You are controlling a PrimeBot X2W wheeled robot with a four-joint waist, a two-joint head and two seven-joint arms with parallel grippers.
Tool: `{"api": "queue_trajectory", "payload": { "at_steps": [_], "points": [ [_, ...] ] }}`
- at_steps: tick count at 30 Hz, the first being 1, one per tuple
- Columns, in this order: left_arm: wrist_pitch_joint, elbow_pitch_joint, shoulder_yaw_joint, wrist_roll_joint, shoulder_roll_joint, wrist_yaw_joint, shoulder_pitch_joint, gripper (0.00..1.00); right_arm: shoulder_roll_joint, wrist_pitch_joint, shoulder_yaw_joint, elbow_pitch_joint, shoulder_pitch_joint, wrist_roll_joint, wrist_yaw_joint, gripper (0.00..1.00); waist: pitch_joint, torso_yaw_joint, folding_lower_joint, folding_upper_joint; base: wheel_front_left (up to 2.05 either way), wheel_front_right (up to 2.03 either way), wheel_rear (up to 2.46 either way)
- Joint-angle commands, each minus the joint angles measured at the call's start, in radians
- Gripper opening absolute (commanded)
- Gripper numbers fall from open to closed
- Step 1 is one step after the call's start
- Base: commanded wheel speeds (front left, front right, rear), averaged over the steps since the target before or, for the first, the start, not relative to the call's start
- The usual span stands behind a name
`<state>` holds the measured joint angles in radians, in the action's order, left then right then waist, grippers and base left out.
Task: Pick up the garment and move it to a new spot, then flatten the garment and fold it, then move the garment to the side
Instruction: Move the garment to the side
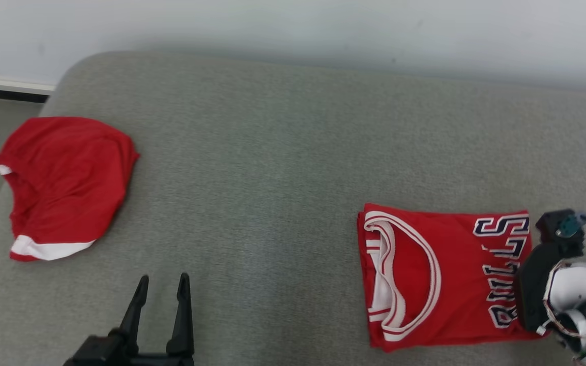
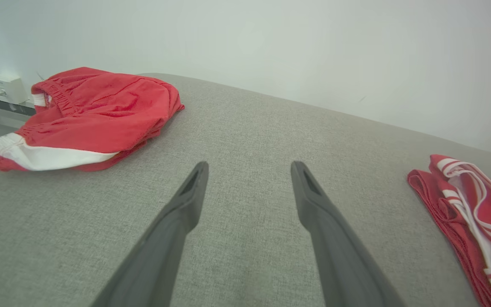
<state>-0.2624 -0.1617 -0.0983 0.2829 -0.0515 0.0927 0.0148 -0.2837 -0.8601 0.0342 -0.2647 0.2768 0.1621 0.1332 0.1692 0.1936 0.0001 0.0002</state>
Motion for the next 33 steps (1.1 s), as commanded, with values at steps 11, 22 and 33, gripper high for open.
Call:
{"api": "queue_trajectory", "payload": {
  "at_steps": [11,22,33],
  "points": [
    [-0.003,0.119,0.006,-0.067,0.001,0.021,0.154,1.0,-0.332,0.014,-0.245,0.067,0.214,0.086,-0.004,0.0,0.237,-0.268,-0.0001,-0.0002,0.0,0.0,0.0],
    [-0.003,0.212,0.015,-0.14,-0.049,0.035,0.227,1.0,-0.391,0.202,-0.233,-0.046,0.337,0.05,-0.004,0.0,0.362,-0.425,-0.0001,-0.0002,0.0,0.0,0.0],
    [-0.003,0.283,-0.036,-0.157,-0.113,0.036,0.256,1.0,-0.358,0.456,-0.16,-0.194,0.444,-0.026,-0.004,0.0,0.438,-0.523,-0.0001,-0.0002,0.0,0.0,0.0]
  ]
}}
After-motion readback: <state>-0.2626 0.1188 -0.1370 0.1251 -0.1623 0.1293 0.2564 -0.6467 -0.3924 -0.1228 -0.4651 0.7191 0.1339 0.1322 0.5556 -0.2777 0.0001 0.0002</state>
